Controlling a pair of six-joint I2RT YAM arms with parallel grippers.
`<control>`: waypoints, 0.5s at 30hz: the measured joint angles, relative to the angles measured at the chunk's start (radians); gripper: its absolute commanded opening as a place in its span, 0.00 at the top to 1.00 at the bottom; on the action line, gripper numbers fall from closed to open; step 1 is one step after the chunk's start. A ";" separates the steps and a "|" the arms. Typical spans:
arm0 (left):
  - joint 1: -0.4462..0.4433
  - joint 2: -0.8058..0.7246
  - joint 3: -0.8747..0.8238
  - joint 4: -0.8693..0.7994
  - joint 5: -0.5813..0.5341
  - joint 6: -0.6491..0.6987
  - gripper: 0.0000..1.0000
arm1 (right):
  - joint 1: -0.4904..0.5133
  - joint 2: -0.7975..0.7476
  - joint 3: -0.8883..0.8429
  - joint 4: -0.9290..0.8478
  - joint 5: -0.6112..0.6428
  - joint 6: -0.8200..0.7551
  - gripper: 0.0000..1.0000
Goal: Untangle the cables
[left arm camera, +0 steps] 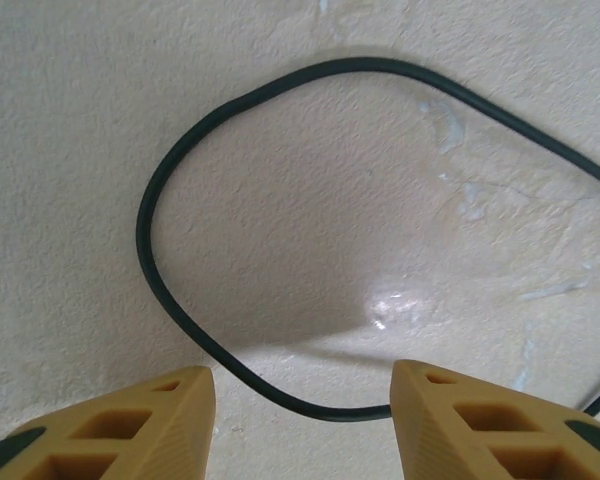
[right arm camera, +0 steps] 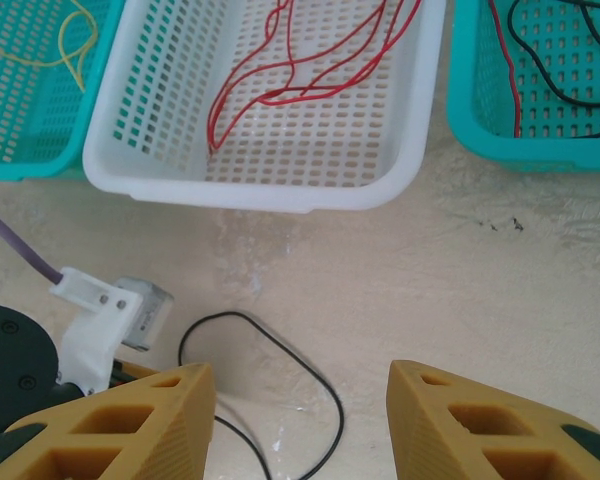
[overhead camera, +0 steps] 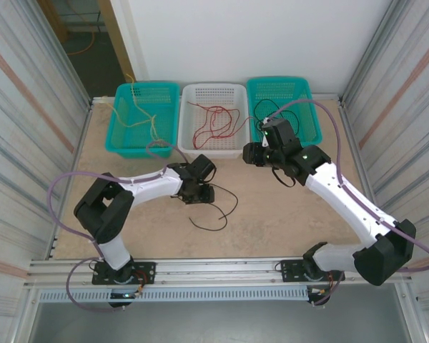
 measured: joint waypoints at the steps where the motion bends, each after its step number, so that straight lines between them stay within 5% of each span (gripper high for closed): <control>1: -0.001 0.008 0.005 -0.006 0.000 0.000 0.51 | 0.000 0.000 0.000 0.000 0.000 0.000 0.52; 11: -0.003 0.041 0.027 -0.005 0.005 0.001 0.55 | 0.000 -0.018 0.000 -0.001 0.003 0.000 0.52; 15: -0.003 0.060 0.051 -0.005 0.005 0.008 0.69 | 0.000 -0.023 0.000 -0.001 0.003 0.000 0.51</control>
